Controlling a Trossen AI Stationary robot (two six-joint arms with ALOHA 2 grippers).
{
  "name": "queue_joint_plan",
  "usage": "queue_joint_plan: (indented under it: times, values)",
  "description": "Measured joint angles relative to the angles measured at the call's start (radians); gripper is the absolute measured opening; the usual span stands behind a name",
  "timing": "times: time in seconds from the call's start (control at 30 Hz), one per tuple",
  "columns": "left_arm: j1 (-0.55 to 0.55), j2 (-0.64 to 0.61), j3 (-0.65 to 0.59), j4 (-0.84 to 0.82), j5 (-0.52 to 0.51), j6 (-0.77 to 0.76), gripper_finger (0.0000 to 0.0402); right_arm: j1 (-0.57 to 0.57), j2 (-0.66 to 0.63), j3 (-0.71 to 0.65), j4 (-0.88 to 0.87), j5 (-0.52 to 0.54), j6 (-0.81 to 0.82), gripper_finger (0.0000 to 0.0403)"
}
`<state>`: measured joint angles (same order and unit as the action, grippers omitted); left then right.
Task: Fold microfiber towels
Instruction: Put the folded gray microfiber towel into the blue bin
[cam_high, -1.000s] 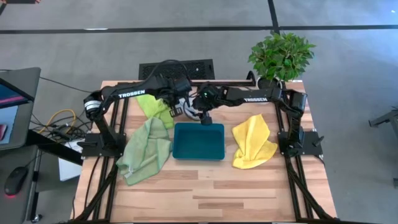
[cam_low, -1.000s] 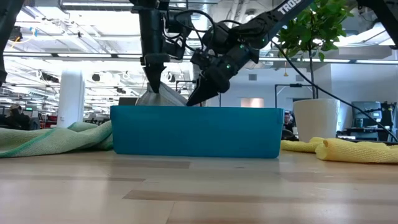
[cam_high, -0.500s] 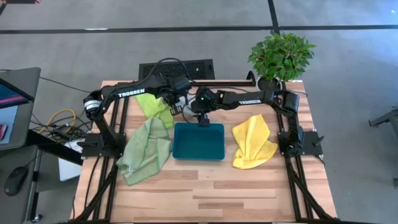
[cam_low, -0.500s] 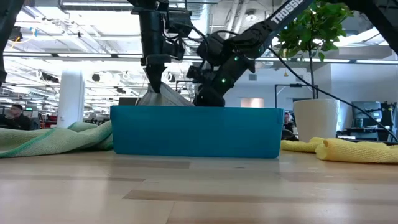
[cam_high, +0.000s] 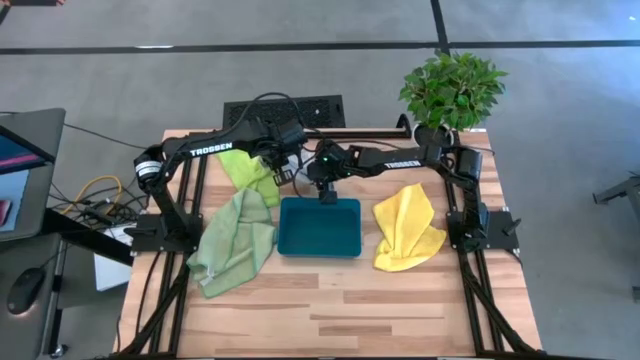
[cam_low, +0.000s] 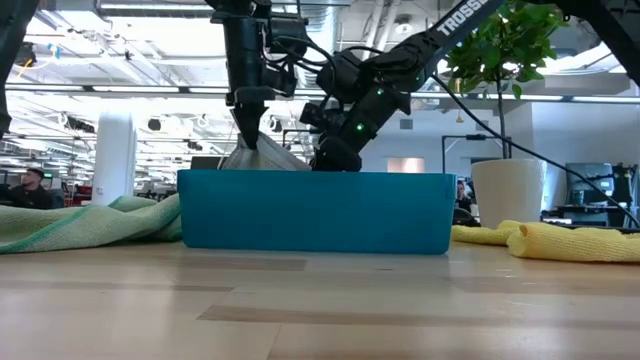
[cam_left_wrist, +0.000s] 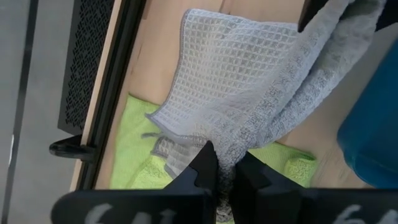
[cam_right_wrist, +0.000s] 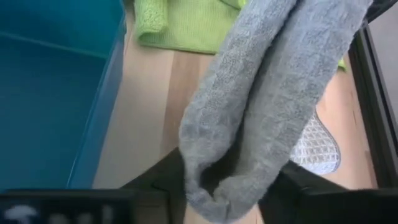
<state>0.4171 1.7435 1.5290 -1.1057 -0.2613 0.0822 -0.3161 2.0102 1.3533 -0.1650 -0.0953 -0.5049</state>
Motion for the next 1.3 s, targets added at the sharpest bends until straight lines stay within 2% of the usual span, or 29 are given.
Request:
queue_joint_plan:
  times: [0.2,0.23,0.4,0.53,0.67,0.93,1.1,1.3]
  values:
    - [-0.001,0.000,0.000,-0.006,0.047,-0.001,0.0006,-0.003,0.000,0.000,-0.017,0.000,-0.002,0.0027]
    - [-0.001,0.000,0.000,-0.009,0.048,-0.001,0.0006,-0.005,-0.003,0.000,-0.023,0.000,-0.003,0.0017]
    - [-0.006,0.000,0.001,-0.029,0.050,0.003,0.0006,-0.016,-0.057,0.001,-0.097,0.002,0.000,0.0026]
    - [-0.016,-0.001,0.001,-0.029,0.053,0.003,0.0006,-0.015,-0.124,0.001,-0.158,0.023,-0.002,0.0011]
    - [-0.048,-0.001,0.001,-0.030,0.081,0.003,0.0006,-0.012,-0.185,0.001,-0.230,0.023,0.000,0.0017]
    - [-0.175,0.000,0.001,-0.033,0.063,-0.028,0.0006,0.051,-0.279,0.001,-0.367,0.024,0.000,0.0010]
    - [-0.262,0.000,0.001,-0.036,0.014,-0.098,0.0006,0.112,-0.325,0.000,-0.419,0.026,0.000,0.0016]
    - [-0.376,0.001,-0.001,-0.049,0.010,-0.145,0.0006,0.199,-0.346,0.001,-0.466,0.026,0.000,0.0011]
